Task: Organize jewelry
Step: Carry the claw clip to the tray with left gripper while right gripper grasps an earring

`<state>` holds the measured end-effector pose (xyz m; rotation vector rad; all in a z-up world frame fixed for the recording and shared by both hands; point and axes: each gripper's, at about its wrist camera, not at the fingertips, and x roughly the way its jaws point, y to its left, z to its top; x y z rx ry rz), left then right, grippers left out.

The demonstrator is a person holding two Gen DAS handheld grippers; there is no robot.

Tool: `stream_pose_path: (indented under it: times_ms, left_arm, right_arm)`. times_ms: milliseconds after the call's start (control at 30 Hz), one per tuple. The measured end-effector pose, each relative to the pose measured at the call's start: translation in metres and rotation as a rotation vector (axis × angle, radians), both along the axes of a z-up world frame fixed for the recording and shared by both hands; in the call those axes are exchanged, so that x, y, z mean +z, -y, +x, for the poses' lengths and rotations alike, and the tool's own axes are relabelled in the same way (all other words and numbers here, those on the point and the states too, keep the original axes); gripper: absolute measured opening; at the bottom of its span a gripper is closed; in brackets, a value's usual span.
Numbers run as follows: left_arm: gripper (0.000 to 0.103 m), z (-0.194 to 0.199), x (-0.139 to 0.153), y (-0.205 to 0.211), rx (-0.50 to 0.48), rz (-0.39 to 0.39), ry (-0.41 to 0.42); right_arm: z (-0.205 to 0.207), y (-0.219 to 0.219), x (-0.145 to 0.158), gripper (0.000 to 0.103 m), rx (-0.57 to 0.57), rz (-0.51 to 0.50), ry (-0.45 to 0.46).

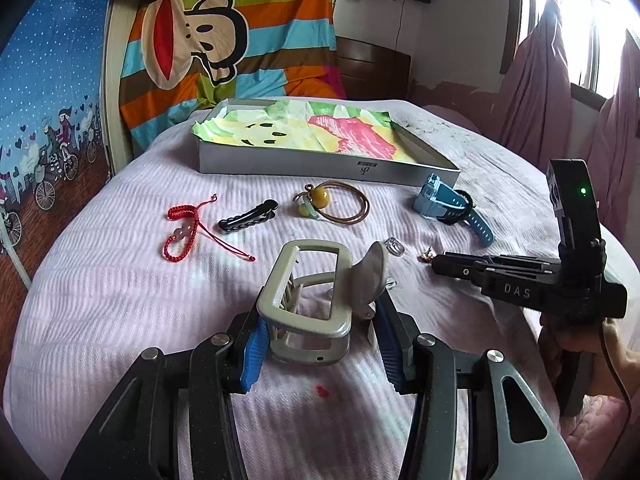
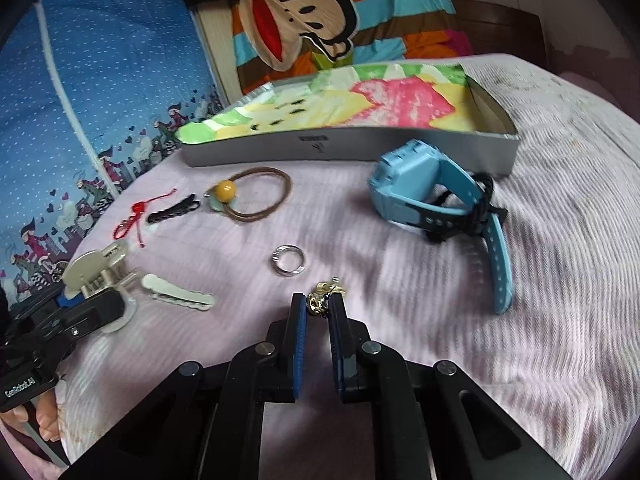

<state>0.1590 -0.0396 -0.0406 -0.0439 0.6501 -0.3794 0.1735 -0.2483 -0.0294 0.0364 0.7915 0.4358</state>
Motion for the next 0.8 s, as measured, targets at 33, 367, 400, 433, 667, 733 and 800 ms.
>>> stream_pose_path:
  times_ms: [33, 367, 400, 433, 667, 733, 800]
  left_arm:
    - [0.043, -0.001, 0.001, 0.0, 0.001, -0.005, 0.003]
    - [0.043, -0.008, 0.012, 0.011, -0.003, -0.022, 0.045]
    - [0.043, -0.008, 0.014, 0.011, -0.004, -0.027, 0.05]
    - [0.043, -0.008, 0.015, 0.011, -0.004, -0.032, 0.052]
    - [0.043, 0.011, 0.041, 0.008, 0.017, -0.057, 0.083]
    - [0.043, 0.022, 0.049, 0.006, 0.025, -0.055, 0.087]
    - [0.043, 0.035, 0.058, 0.003, 0.03, -0.056, 0.094]
  right_arm:
    - [-0.004, -0.004, 0.003, 0.011, 0.015, -0.002, 0.02]
    - [-0.02, -0.021, 0.023, 0.011, 0.071, 0.009, 0.125]
    - [-0.02, -0.022, 0.025, 0.011, 0.075, 0.013, 0.131]
    - [-0.018, -0.022, 0.028, 0.011, 0.079, 0.013, 0.136]
    - [0.008, -0.024, 0.049, 0.011, 0.076, 0.018, 0.191]
    - [0.021, -0.025, 0.053, 0.011, 0.07, 0.024, 0.203]
    - [0.037, -0.027, 0.057, 0.011, 0.061, 0.03, 0.217]
